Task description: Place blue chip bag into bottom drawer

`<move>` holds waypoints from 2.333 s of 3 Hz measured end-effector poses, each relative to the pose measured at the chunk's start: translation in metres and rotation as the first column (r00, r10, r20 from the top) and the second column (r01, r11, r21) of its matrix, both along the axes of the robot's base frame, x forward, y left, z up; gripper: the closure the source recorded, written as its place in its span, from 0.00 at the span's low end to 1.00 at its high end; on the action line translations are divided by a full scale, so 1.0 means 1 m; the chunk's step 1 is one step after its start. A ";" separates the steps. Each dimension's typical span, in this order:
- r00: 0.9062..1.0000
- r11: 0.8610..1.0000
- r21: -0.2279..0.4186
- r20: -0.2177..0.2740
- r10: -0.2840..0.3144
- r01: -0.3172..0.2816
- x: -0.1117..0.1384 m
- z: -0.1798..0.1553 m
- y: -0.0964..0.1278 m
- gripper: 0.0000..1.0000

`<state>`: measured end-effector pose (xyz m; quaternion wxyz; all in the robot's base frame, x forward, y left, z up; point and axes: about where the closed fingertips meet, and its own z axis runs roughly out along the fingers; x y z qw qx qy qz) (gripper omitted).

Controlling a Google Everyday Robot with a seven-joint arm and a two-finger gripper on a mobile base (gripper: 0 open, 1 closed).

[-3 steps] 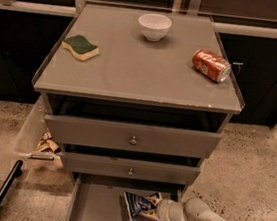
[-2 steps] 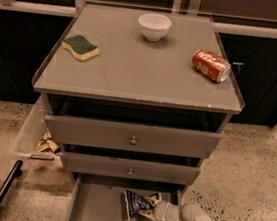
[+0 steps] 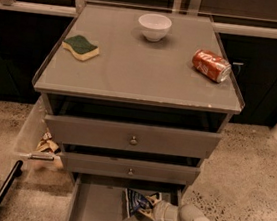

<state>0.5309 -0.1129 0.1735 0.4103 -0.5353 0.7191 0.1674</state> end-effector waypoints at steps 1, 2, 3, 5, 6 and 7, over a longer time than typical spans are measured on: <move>1.000 1.000 0.000 0.000 0.000 0.000 0.000 0.000 0.000 0.58; 1.000 1.000 0.000 0.000 0.000 0.000 0.000 0.000 0.000 0.36; 1.000 1.000 0.000 0.000 0.000 0.000 0.000 0.000 0.000 0.12; 0.994 0.998 -0.027 0.084 0.066 -0.064 -0.038 0.063 -0.009 0.00; 0.988 0.995 -0.067 0.130 0.086 -0.078 -0.065 0.100 -0.025 0.00; 0.971 0.983 -0.155 0.205 0.125 -0.094 -0.086 0.140 -0.032 0.00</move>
Offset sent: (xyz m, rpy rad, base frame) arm 0.0000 0.0000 0.0000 0.0000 0.0000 0.0000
